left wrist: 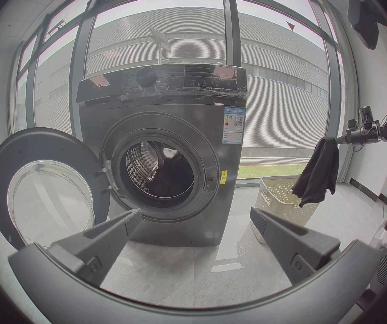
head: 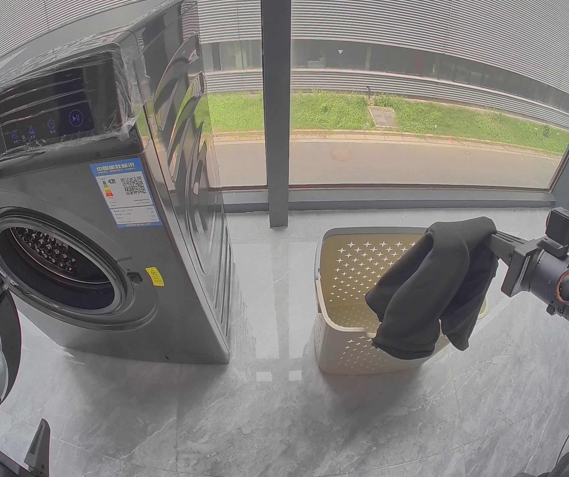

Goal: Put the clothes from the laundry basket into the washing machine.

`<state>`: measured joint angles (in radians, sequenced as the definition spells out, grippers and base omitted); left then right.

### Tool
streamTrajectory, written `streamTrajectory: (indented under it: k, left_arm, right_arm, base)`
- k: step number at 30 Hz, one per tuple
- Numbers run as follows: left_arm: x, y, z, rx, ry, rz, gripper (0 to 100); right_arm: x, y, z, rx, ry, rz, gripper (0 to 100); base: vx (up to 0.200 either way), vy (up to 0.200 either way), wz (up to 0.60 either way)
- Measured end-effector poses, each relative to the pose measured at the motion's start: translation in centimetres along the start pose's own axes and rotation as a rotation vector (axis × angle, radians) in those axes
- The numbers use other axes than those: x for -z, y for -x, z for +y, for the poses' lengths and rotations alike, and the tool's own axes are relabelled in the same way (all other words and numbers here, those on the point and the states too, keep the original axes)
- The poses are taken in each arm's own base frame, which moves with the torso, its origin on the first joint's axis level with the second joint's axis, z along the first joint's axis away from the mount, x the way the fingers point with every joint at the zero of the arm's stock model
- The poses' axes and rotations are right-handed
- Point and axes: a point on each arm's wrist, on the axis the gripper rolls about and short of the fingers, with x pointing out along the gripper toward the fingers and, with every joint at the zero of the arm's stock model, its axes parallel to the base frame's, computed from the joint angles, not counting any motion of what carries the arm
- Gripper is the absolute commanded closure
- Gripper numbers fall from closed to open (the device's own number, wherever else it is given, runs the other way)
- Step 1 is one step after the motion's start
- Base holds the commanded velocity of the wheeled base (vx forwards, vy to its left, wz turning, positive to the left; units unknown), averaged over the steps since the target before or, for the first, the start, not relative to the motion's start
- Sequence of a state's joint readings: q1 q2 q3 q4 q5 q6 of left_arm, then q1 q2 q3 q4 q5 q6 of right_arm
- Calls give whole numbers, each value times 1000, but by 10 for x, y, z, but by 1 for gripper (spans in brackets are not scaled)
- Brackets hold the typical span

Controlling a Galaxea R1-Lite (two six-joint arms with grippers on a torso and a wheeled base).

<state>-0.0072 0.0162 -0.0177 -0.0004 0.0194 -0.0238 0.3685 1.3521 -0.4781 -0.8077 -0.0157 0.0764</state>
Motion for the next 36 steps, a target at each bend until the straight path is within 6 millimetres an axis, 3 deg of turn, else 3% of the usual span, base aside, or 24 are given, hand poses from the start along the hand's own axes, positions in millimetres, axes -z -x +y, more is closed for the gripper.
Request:
streamTrajectory:
  k: [36]
  left_arm:
    - [0, 0, 0, 8, -4, 0, 0]
  right_arm:
    - [4, 2, 16, -77, 4, 13, 100]
  base:
    - [0, 194, 0]
